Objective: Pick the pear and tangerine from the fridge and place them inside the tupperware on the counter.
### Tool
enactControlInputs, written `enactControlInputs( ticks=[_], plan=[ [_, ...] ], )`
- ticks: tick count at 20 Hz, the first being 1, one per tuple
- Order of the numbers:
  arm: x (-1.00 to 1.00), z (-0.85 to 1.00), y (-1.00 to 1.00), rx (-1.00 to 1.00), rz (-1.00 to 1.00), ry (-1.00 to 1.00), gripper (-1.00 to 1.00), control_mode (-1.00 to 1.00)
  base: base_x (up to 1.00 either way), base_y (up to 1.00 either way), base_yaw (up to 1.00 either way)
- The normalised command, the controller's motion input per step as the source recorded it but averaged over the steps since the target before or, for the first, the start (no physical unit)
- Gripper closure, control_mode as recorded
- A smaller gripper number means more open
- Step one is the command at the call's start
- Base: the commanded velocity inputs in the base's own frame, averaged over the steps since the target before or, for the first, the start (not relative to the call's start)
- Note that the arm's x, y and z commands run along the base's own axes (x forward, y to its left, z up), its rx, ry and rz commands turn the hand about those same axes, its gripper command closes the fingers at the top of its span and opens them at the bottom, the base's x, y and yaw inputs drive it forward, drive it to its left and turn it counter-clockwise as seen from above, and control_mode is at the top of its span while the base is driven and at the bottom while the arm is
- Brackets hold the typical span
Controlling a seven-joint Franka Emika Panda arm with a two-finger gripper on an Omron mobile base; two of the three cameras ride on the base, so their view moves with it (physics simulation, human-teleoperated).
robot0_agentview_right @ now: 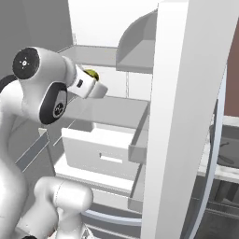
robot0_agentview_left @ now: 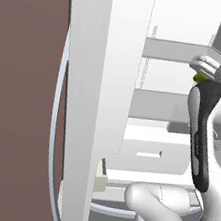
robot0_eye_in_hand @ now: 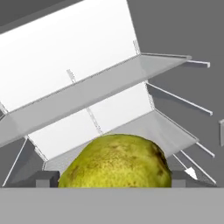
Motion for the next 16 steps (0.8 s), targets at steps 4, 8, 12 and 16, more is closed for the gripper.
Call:
enactControlInputs(
  ticks=[4, 8, 12, 16],
  plan=[
    [-0.98, -0.31, 0.09, -0.07, 0.0, 0.04, 1.0, -1.0, 0.0, 0.0, 0.0],
    [-0.93, -0.46, 0.06, -0.14, 0.0, 0.0, 1.0, -1.0, 0.0, 0.0, 0.0],
    [-0.98, -0.48, 0.07, -0.15, 0.0, 0.0, 1.0, -1.0, 0.0, 0.0, 0.0],
    [0.0, 0.0, 0.0, 0.0, 0.0, 0.0, 1.0, 1.0, -1.0, 0.13, 0.0]
  ],
)
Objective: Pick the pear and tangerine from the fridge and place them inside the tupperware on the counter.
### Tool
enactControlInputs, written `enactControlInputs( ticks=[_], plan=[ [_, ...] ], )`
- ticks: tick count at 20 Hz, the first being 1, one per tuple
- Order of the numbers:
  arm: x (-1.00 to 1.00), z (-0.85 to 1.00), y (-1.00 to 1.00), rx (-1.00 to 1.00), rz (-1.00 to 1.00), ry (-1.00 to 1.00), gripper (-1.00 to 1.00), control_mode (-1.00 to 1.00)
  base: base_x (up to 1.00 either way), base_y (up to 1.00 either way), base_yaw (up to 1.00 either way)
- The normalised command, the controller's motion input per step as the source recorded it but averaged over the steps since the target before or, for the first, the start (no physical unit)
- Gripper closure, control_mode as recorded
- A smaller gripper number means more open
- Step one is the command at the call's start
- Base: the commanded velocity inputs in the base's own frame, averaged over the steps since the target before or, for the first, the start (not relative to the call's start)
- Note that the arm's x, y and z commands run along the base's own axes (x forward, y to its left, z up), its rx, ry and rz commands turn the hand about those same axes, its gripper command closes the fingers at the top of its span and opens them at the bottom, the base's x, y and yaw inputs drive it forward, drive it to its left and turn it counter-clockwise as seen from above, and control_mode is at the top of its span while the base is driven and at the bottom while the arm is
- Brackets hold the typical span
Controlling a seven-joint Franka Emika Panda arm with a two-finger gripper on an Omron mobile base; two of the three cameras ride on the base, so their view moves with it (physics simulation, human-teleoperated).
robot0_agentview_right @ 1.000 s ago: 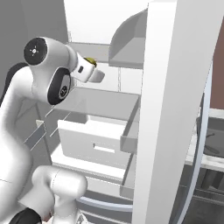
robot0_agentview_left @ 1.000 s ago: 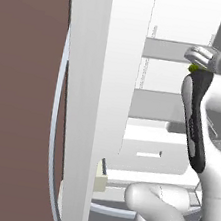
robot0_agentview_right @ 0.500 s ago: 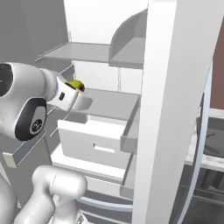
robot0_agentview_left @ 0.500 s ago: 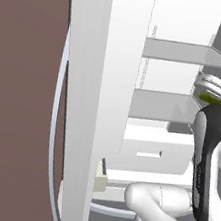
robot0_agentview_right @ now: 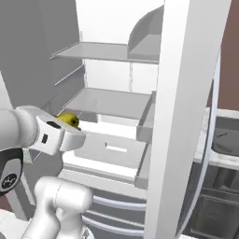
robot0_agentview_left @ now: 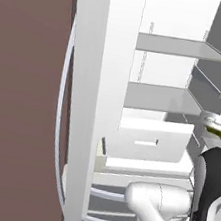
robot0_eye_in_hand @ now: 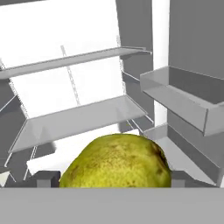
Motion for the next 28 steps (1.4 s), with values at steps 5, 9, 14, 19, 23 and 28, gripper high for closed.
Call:
enactControlInputs(
  ticks=[5, 9, 14, 19, 23, 28],
  plan=[
    [0.0, 0.0, 0.0, 0.0, 0.0, 0.0, 1.0, 1.0, -1.0, 0.12, 0.0],
    [0.0, 0.0, 0.0, 0.0, 0.0, 0.0, 1.0, 1.0, -0.99, 0.05, 0.0],
    [0.0, 0.0, 0.0, 0.0, 0.0, 0.0, 1.0, 1.0, -0.47, -0.49, -0.68],
    [0.0, 0.0, 0.0, 0.0, 0.0, 0.0, 1.0, 1.0, -0.01, -0.99, -0.94],
    [0.0, 0.0, 0.0, 0.0, 0.0, 0.0, 1.0, 1.0, 0.58, -0.91, -0.39],
    [0.0, 0.0, 0.0, 0.0, 0.0, 0.0, 1.0, 1.0, 0.99, -0.71, 0.09]
  ],
)
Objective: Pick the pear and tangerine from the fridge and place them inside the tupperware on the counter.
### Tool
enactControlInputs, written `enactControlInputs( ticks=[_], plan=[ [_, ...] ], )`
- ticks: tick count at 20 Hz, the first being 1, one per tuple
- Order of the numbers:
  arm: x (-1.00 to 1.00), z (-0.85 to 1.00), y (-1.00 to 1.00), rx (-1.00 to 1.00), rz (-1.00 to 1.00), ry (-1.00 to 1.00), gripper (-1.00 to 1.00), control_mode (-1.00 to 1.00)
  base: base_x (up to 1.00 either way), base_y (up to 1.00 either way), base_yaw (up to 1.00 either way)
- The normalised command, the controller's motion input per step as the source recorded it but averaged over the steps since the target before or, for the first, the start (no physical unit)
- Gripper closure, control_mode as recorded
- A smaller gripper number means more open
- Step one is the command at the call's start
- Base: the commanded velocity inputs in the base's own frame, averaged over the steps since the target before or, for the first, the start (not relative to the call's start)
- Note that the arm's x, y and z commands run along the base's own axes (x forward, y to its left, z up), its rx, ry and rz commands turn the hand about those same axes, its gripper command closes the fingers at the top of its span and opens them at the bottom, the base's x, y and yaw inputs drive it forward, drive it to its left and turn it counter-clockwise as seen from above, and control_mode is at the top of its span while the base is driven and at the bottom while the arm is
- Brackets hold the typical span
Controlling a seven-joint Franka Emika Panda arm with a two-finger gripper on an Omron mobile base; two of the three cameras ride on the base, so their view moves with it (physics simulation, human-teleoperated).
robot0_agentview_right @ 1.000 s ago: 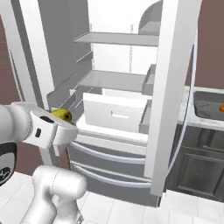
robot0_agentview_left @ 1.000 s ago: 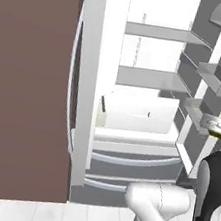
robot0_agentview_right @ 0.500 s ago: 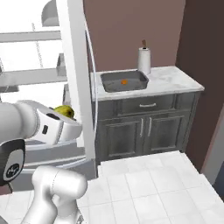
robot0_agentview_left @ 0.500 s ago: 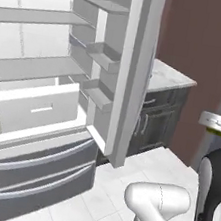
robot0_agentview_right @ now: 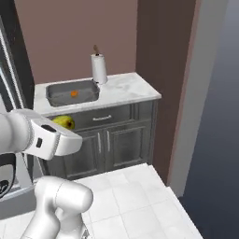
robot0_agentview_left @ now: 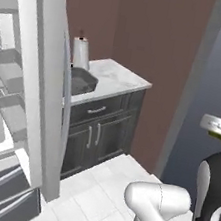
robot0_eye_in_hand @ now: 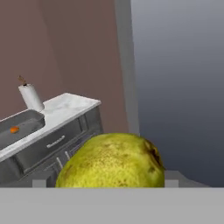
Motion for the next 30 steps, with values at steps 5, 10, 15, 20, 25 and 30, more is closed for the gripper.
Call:
enactControlInputs(
  ticks=[5, 10, 15, 20, 25, 30],
  plan=[
    [0.0, 0.0, 0.0, 0.0, 0.0, 0.0, 1.0, 1.0, 1.0, -0.66, 0.38],
    [0.0, 0.0, 0.0, 0.0, 0.0, 0.0, 1.0, 1.0, 1.0, -0.43, 0.68],
    [0.0, 0.0, 0.0, 0.0, 0.0, 0.0, 1.0, 1.0, 1.0, -0.24, 0.79],
    [0.0, 0.0, 0.0, 0.0, 0.0, 0.0, 1.0, 1.0, 1.0, -0.3, 0.65],
    [0.0, 0.0, 0.0, 0.0, 0.0, 0.0, 1.0, 1.0, 0.99, -0.31, 0.14],
    [0.32, -0.29, 0.0, 0.0, 0.03, 0.4, 1.0, -1.0, 0.54, -0.15, 0.0]
  ],
)
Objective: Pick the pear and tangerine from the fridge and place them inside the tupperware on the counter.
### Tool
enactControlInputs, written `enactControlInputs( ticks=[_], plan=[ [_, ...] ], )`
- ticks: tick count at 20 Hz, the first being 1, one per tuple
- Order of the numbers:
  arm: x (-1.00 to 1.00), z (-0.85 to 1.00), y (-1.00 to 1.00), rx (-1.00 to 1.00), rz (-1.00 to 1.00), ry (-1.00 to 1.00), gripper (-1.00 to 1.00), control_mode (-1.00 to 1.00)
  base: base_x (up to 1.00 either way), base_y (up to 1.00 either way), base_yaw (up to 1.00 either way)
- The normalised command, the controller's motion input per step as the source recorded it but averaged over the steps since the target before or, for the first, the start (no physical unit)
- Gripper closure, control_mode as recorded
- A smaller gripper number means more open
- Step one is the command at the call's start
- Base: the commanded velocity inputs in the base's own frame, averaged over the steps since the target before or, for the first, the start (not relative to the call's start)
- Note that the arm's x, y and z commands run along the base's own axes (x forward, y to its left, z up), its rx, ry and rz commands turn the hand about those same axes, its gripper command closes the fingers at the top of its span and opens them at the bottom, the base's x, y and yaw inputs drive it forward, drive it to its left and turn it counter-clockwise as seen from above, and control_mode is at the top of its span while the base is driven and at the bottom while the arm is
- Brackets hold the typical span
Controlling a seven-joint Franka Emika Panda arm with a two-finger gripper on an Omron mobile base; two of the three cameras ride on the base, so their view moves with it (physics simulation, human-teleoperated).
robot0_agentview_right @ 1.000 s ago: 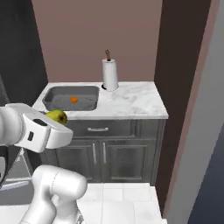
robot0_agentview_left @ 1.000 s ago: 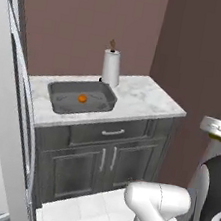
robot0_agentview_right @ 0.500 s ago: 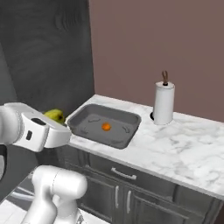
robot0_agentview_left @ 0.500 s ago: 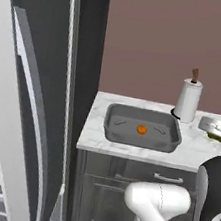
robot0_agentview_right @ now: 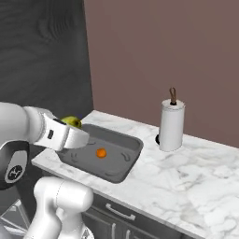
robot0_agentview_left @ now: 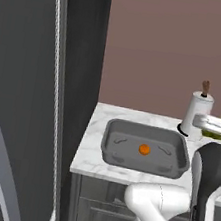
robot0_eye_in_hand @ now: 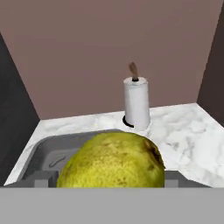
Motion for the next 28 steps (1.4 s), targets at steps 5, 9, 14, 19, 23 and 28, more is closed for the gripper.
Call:
enactControlInputs(
  ticks=[5, 9, 14, 19, 23, 28],
  plan=[
    [0.61, -0.97, 0.0, 0.0, 0.43, 1.0, 1.0, -1.0, 0.0, 0.0, 0.0],
    [0.65, -0.8, 0.0, 0.0, 0.59, 1.0, 1.0, -1.0, 0.0, 0.0, 0.0],
    [0.57, -0.65, 0.0, 0.0, 0.47, 0.66, 1.0, -1.0, 0.0, 0.0, 0.0],
    [0.68, -0.55, -0.02, 0.0, 0.2, 0.33, 1.0, -1.0, 0.0, 0.0, 0.0],
    [0.78, -0.44, -0.16, 0.02, 0.0, 0.14, 1.0, -1.0, 0.0, 0.0, 0.0],
    [0.6, -0.41, -0.26, 0.09, 0.0, 0.06, 1.0, -1.0, 0.0, 0.0, 0.0]
  ],
)
